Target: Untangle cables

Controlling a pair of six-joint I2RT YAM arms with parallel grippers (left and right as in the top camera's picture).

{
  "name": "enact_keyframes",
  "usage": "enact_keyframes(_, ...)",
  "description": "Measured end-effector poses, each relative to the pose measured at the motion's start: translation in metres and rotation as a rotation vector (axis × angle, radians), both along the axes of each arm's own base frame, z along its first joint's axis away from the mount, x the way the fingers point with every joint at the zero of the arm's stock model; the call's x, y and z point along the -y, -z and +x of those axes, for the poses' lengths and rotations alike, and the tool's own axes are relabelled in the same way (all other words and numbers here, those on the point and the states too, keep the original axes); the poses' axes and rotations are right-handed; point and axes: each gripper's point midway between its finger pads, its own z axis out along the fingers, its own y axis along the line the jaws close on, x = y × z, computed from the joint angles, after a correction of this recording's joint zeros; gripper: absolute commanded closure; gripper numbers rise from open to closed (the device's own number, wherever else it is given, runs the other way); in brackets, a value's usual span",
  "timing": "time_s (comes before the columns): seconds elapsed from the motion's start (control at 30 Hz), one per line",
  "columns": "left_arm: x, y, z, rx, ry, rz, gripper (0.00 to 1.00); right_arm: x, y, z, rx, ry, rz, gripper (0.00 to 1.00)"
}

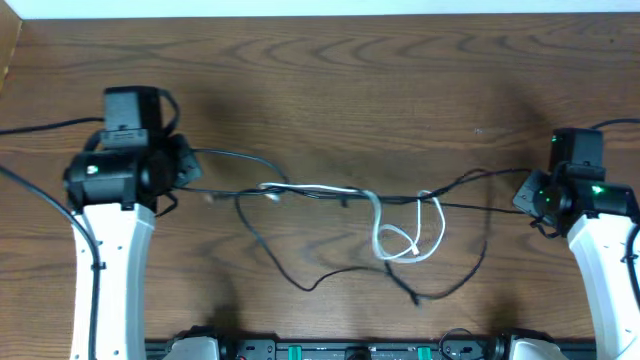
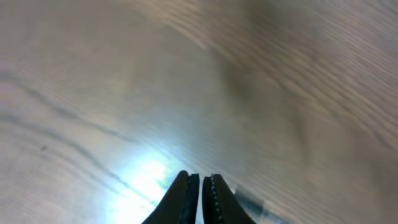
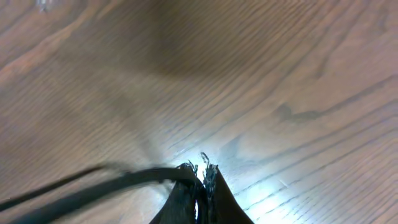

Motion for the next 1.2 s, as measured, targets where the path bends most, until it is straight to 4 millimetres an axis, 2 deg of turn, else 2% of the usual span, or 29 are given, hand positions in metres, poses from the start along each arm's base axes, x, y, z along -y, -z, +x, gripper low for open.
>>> enact_keyframes(0.1, -0.018, 0.001, -0.006, -0.013, -0.066, 0.002, 0.92, 0.002, 0.0, 0.001, 0.006, -0.002, 0.014, 0.99)
enact_keyframes(0.3, -0.039, 0.003, -0.015, -0.025, -0.146, -0.002, 0.92, -0.006, 0.0, 0.004, 0.017, -0.035, 0.054, 0.99)
enact_keyframes(0.33, -0.04, 0.003, -0.016, -0.028, -0.152, -0.003, 0.92, -0.008, 0.0, 0.005, 0.019, -0.041, 0.061, 0.96)
enact_keyframes(0.37, -0.041, 0.003, -0.017, -0.03, -0.155, -0.003, 0.92, -0.009, 0.0, 0.006, 0.023, -0.049, 0.067, 0.86)
enact_keyframes(0.43, -0.044, 0.003, -0.017, -0.029, -0.162, 0.0, 0.92, -0.009, 0.0, 0.008, 0.028, -0.068, 0.067, 0.56)
enact_keyframes(0.47, -0.046, 0.003, -0.018, -0.028, -0.17, 0.003, 0.93, -0.008, -0.001, 0.009, 0.035, -0.069, 0.071, 0.49)
enact_keyframes(0.6, -0.049, 0.002, -0.018, -0.027, -0.175, 0.007, 0.92, -0.01, -0.002, 0.012, 0.051, -0.111, 0.092, 0.47)
enact_keyframes(0.7, -0.045, 0.002, -0.016, -0.023, -0.142, -0.007, 0.93, -0.019, -0.003, 0.017, 0.069, -0.176, 0.127, 0.34)
enact_keyframes(0.73, -0.042, 0.003, -0.014, -0.021, -0.125, -0.015, 0.92, -0.024, -0.004, 0.019, 0.079, -0.208, 0.143, 0.27)
enact_keyframes(0.77, -0.04, 0.002, -0.013, -0.017, -0.104, -0.024, 0.92, -0.03, -0.005, 0.022, 0.093, -0.251, 0.165, 0.15)
enact_keyframes(0.83, -0.033, 0.002, -0.009, -0.008, -0.05, -0.05, 0.92, -0.047, -0.01, 0.028, 0.131, -0.361, 0.222, 0.03)
enact_keyframes(1.03, -0.011, 0.002, -0.003, 0.009, 0.088, -0.124, 0.92, -0.105, -0.033, 0.031, 0.277, -0.72, 0.432, 0.01)
enact_keyframes(1.2, 0.005, 0.0, 0.0, 0.029, 0.171, -0.187, 0.93, -0.134, -0.05, 0.026, 0.365, -0.887, 0.532, 0.01)
